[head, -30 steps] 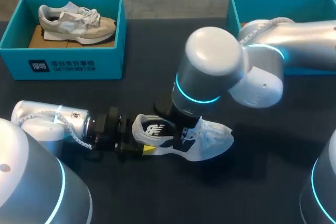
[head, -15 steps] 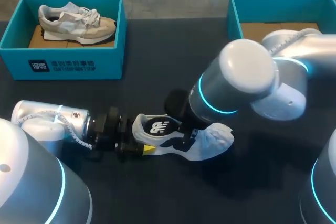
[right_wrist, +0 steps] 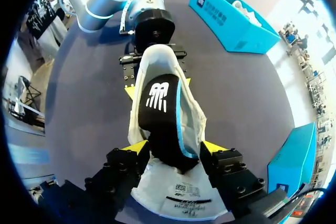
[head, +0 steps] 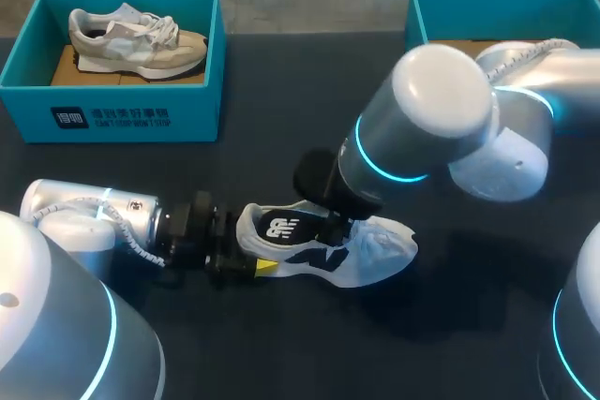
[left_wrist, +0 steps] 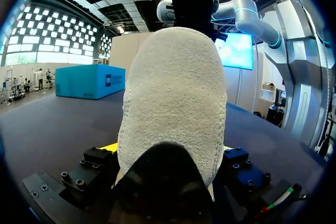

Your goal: Take the shoe out of the shoebox, open the shoe tongue, remove and reinsert the insole, then place the shoe into the shoebox

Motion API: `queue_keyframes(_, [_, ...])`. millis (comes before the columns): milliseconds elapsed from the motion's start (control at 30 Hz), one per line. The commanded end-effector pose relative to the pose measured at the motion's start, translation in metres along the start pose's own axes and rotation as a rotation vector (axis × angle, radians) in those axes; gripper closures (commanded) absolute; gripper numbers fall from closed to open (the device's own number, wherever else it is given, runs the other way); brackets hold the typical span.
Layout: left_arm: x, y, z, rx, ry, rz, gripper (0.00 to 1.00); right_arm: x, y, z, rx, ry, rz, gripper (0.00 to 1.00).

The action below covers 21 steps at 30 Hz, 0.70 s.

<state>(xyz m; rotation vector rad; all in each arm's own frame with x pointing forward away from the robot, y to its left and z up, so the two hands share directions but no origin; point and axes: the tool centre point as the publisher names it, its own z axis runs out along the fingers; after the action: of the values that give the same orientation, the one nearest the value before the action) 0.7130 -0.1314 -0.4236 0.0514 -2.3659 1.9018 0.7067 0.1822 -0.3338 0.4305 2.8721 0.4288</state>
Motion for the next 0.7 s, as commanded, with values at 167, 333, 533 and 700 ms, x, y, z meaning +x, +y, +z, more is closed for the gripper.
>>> queue_keyframes(167, [-0.002,0.002,0.000,-0.001,0.001,-0.001,1.00,0.001,0.017,-0.011,0.069,0.028,-0.033,0.52])
queue_keyframes(333, [-0.002,0.002,0.000,-0.001,0.001,-0.001,1.00,0.003,0.027,-0.020,0.100,0.052,-0.063,0.56])
queue_keyframes(533, [-0.002,0.002,0.000,-0.001,0.001,-0.001,1.00,0.003,0.036,-0.027,0.139,0.085,-0.092,0.56])
queue_keyframes(700, [-0.002,0.002,0.000,-0.001,0.001,-0.001,1.00,0.002,0.043,-0.027,0.167,0.130,-0.103,0.57])
